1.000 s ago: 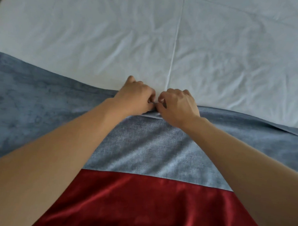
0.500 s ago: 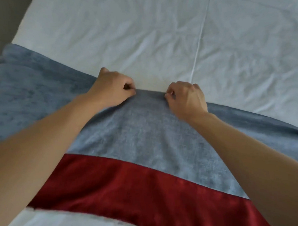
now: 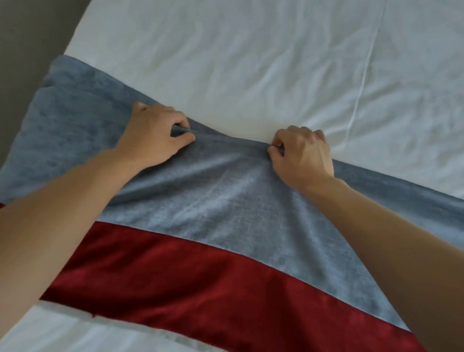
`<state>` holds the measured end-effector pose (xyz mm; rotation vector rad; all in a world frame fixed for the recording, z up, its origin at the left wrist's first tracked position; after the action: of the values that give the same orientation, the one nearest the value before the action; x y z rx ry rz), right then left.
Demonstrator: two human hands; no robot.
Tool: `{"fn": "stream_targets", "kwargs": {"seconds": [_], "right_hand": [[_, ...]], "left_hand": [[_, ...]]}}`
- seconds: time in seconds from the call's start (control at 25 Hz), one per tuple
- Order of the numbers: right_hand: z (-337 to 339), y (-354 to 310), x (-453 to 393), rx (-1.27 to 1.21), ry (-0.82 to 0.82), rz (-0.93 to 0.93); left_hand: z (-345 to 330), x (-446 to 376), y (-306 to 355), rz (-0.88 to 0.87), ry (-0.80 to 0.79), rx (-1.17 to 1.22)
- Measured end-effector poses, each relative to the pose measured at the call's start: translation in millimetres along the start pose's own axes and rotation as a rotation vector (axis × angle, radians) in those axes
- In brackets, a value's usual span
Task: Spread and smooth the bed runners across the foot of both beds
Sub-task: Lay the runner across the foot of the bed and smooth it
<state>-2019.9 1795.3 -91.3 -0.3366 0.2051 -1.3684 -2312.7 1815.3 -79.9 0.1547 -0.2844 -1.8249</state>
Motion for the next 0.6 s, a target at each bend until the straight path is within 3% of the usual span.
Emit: {"fn": "stream_targets", "kwargs": {"seconds": [0.08,0.16,0.36,0.44,0.52,0.6], "right_hand": [[-5.6,-7.2,4.5,0.010,0.083,0.053],[-9.4,-25.8,6.8,-0.009,0.114,0.135],[-35.0,-37.4,20.9,0.123,-0.139,0.173],[-37.9,-28.3,25.0,0.166,-0.161,0.145],[-39.3,-35.7,24.9,0.126,-0.128,0.119],[-46.1,-58.1,25.1,0.084,-0.076,0.138]], "left_hand": [[-13.4,12.5,5.1,0.006,0.058,-0.047],[-31.8,35.9,9.4,0.007,0.017,-0.129],[-44.5,49.3,-18.0,0.168,-0.087,-0.252],[-40.9,45.7,-20.6,0.205,-0.090,-0.258],[-40.0,43.8,-7.5,0.175,-0.051,-0.238],[-45.2,42.1,21.8,0.026,-0.009,-0.187]]}}
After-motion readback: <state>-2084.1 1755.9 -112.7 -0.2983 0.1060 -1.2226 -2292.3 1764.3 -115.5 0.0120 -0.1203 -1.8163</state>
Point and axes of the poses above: each hand's wrist, its own x-axis away from the middle knuckle, its own z-axis out of the back of the hand, y = z × x, the point moved 1 cm from there along -x, towards the middle knuckle, and after that the axes turned 4 degrees about -x, right-handed, at the moved point
